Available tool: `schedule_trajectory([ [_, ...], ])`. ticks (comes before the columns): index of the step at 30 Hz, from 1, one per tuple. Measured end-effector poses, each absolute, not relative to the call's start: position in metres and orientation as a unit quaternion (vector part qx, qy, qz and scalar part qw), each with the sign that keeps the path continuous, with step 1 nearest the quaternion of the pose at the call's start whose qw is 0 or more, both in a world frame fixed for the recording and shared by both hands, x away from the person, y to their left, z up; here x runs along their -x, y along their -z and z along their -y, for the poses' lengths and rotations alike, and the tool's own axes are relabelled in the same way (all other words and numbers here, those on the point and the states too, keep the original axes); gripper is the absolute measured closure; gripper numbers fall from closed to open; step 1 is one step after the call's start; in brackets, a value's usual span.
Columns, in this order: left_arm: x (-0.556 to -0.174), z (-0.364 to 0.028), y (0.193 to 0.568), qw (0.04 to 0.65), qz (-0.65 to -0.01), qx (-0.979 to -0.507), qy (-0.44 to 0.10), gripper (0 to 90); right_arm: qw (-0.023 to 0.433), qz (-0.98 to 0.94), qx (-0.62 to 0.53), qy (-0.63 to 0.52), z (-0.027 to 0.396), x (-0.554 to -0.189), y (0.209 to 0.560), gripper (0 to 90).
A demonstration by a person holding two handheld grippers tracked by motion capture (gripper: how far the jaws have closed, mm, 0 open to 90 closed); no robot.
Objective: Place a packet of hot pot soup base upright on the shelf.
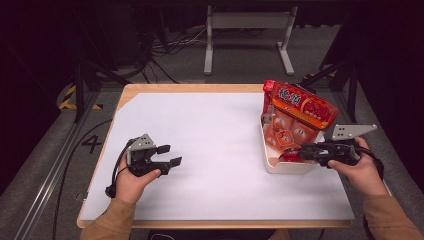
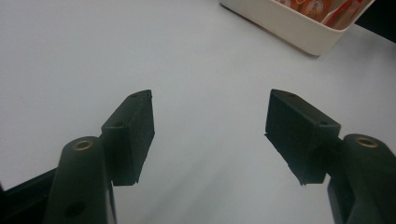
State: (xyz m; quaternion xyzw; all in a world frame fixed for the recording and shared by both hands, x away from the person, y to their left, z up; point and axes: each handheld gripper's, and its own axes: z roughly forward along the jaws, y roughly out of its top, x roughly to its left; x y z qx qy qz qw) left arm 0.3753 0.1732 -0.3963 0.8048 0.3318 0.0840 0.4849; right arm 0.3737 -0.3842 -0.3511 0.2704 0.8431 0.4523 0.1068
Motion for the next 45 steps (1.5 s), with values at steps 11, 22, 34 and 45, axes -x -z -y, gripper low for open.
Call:
schedule_trajectory([
  [11, -0.372, -0.176, 0.394, 0.49, -0.334, -0.8, -0.087, 33.6, 0.137, -0.823, -0.263, -0.485, 0.376, -0.369, 0.336, 43.1],
  [22, -0.368, -0.181, 0.39, 0.497, -0.333, -0.796, -0.094, 33.4, 0.163, -0.793, -0.283, -0.515, 0.36, -0.361, 0.32, 37.8],
  [34, -0.352, -0.192, 0.385, 0.502, -0.331, -0.792, -0.104, 32.8, 0.188, -0.769, -0.311, -0.526, 0.327, -0.351, 0.311, 35.2],
  [45, -0.339, -0.216, 0.389, 0.505, -0.342, -0.785, -0.113, 32.6, 0.215, -0.765, -0.319, -0.516, 0.289, -0.342, 0.313, 35.2],
])
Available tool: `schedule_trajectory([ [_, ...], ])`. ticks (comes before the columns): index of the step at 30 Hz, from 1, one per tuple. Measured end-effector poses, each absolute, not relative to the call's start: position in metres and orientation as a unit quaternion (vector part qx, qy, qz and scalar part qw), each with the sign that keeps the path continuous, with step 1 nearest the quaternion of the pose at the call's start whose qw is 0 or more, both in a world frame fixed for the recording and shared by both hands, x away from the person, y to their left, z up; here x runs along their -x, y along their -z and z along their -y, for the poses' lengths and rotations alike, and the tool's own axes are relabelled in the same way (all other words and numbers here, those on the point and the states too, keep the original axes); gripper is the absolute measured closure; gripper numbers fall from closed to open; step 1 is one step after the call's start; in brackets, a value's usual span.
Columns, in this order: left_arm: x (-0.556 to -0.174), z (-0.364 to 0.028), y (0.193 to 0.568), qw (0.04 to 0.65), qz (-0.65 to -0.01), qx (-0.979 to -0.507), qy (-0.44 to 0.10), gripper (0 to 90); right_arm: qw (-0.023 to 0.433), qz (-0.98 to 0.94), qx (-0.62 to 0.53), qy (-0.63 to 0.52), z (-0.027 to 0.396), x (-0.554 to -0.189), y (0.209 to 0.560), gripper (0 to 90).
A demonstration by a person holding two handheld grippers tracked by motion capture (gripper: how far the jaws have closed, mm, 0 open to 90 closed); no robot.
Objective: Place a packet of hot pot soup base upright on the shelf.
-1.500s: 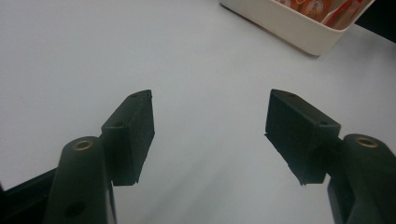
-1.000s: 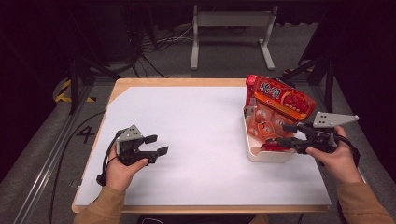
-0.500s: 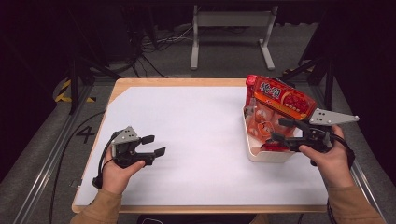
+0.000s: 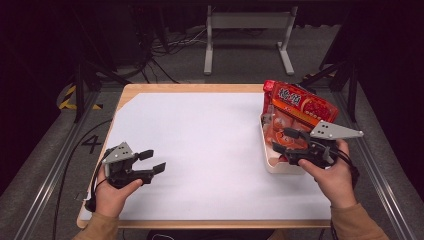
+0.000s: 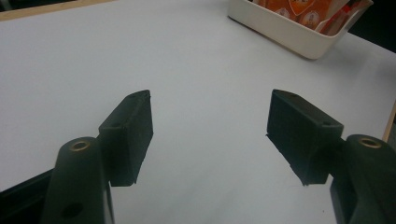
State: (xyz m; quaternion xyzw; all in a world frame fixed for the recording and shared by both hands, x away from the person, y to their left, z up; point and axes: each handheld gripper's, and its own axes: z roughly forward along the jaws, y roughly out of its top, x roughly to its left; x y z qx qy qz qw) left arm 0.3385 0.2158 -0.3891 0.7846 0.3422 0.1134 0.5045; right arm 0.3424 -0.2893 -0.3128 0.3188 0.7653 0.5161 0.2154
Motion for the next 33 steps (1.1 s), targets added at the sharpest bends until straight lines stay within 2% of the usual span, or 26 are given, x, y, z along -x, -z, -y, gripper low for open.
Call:
schedule_trajectory([
  [7, -0.33, -0.226, 0.395, 0.511, -0.335, -0.782, -0.123, 32.2, 0.216, -0.757, -0.32, -0.528, 0.275, -0.339, 0.321, 35.3],
  [12, -0.324, -0.234, 0.399, 0.514, -0.346, -0.775, -0.122, 31.1, 0.209, -0.757, -0.312, -0.535, 0.26, -0.337, 0.336, 37.9],
  [25, -0.316, -0.241, 0.402, 0.523, -0.347, -0.769, -0.122, 30.4, 0.219, -0.753, -0.31, -0.537, 0.236, -0.33, 0.369, 37.9],
  [33, -0.315, -0.245, 0.408, 0.531, -0.348, -0.764, -0.113, 30.4, 0.205, -0.767, -0.304, -0.526, 0.225, -0.33, 0.396, 33.7],
])
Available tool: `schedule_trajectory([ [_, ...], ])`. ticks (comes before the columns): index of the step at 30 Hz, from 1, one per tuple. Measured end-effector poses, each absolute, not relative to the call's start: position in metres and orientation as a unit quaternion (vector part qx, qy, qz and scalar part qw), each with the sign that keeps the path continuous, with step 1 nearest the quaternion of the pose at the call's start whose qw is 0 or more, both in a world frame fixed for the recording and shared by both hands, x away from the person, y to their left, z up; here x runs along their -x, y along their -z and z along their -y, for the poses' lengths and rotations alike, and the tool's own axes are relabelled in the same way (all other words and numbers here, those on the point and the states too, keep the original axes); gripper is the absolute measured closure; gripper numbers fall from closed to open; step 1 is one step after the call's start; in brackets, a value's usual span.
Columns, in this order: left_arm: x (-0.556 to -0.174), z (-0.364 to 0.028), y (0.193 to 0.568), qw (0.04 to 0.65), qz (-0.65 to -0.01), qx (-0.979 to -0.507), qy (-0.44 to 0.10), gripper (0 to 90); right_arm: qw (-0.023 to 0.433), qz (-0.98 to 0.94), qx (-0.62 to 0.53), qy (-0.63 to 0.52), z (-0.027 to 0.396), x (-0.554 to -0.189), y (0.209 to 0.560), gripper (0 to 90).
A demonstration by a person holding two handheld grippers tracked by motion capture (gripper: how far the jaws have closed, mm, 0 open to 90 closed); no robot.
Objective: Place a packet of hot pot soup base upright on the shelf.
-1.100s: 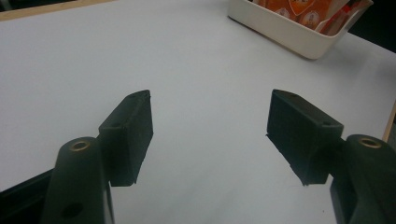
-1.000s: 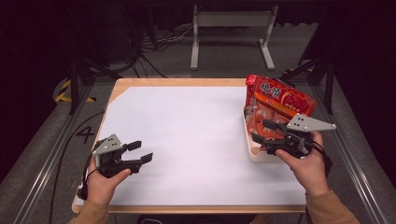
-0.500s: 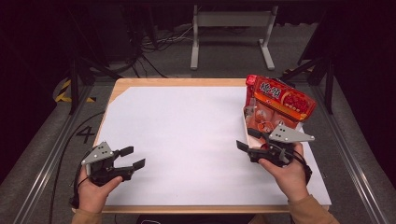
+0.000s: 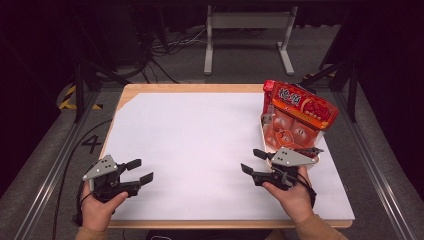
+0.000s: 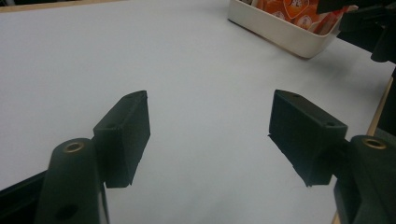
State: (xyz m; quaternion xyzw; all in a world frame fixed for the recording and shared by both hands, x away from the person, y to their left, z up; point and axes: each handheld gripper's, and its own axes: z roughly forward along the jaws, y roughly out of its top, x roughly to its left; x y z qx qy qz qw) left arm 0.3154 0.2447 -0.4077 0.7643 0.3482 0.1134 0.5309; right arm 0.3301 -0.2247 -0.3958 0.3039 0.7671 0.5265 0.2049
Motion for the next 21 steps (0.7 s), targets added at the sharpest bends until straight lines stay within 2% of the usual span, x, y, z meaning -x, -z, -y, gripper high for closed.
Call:
schedule_trajectory([
  [21, -0.319, -0.228, 0.428, 0.51, -0.333, -0.787, -0.097, 29.6, 0.186, -0.805, -0.295, -0.48, 0.208, -0.339, 0.445, 29.7],
])
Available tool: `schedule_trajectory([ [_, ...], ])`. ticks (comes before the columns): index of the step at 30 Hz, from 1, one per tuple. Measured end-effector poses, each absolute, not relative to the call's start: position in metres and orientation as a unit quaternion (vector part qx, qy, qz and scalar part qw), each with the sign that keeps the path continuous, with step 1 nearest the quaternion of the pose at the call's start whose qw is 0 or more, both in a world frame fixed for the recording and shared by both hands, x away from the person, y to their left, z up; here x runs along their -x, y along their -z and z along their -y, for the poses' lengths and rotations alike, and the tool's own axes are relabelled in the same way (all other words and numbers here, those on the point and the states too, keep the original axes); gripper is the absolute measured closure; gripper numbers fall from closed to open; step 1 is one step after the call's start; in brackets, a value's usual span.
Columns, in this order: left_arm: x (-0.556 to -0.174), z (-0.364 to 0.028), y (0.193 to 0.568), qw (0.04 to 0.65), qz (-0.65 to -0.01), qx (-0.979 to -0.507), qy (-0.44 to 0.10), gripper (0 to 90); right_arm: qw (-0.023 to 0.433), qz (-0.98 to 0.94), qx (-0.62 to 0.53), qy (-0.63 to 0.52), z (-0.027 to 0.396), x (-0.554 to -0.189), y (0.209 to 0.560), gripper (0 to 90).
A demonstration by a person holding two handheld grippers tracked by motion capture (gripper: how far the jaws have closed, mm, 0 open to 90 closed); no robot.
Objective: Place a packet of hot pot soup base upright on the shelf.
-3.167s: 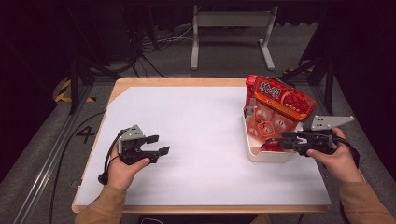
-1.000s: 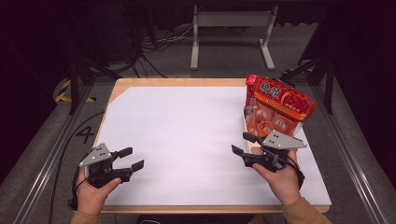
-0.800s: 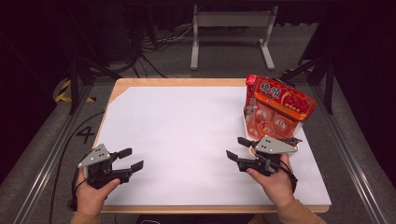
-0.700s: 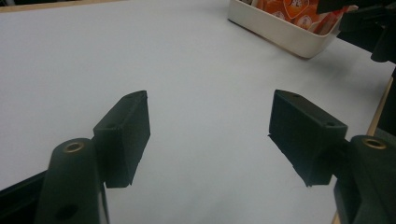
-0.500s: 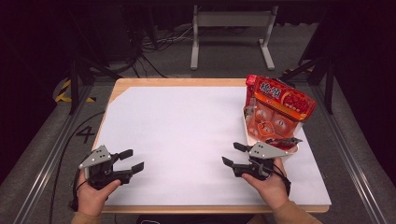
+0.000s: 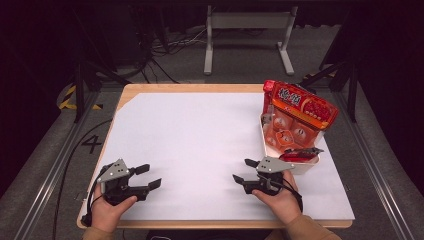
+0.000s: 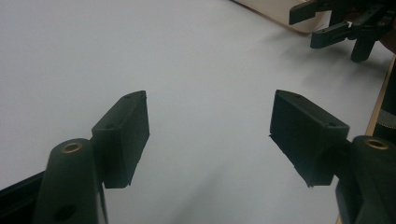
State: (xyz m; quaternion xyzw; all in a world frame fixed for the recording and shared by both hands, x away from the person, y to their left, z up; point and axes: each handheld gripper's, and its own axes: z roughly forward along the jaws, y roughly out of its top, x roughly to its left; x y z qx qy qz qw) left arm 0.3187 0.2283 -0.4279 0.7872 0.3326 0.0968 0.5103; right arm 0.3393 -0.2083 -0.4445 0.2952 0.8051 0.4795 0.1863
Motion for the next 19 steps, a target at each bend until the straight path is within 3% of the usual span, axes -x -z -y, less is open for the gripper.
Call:
schedule_trajectory([
  [19, -0.3237, -0.2256, 0.4371, 0.502, -0.343, -0.788, -0.094, 29.4, 0.178, -0.824, -0.284, -0.456, 0.2031, -0.3411, 0.4472, 26.2],
])
